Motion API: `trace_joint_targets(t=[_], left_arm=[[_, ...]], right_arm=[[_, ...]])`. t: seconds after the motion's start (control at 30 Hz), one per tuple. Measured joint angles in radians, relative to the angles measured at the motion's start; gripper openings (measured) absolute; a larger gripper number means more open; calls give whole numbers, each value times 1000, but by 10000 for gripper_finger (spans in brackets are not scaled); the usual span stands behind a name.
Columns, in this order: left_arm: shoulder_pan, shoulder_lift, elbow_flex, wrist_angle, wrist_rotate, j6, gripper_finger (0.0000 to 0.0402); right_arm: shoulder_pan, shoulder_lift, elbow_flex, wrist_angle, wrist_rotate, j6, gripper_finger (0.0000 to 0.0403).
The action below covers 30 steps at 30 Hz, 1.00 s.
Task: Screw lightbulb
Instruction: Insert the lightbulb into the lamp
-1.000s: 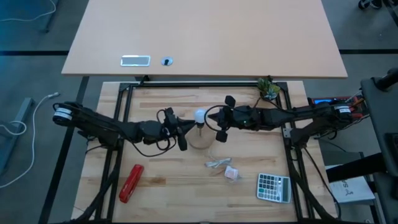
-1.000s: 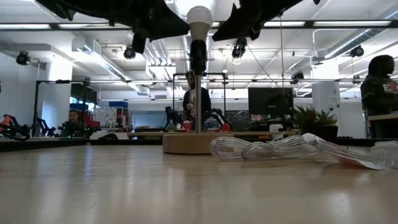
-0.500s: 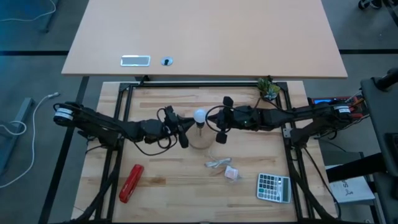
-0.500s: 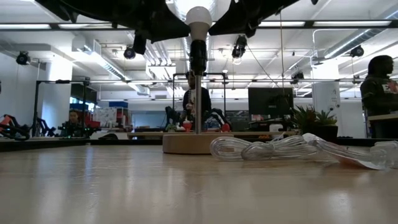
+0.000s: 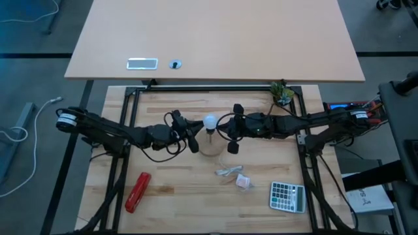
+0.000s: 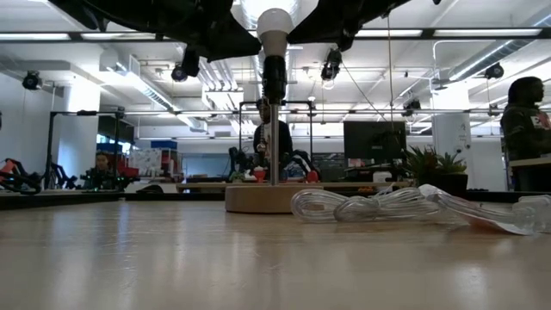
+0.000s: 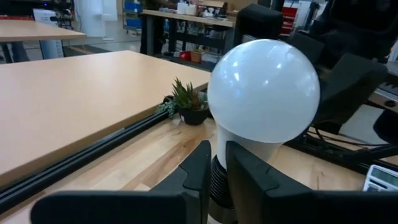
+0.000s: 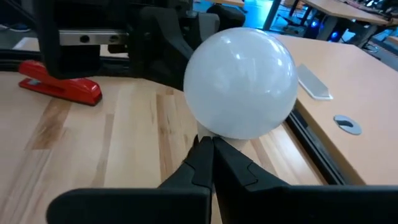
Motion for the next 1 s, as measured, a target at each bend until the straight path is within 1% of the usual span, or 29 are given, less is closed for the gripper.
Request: trace_joint_targets(t=[0.17,0.4,0.6,0.87,1.0], left_arm=[[-16,-19,0,-8,1,0,41],[-55,-40,0,-24,3,-14,41],[-55,-16,0,-29,11,-33,41],[-16,4,0,-10,9,-25,41],[-10,4,0,-6,9,-7,41]], right_arm=[[0,-2,0,-20,11,16,0],[0,-4,0,-56,88,18,0],[-8,-5,0,-30,94,2,0],[-3,6,0,1,86,-21,0],[-2,11,0,0,48,-22,0]])
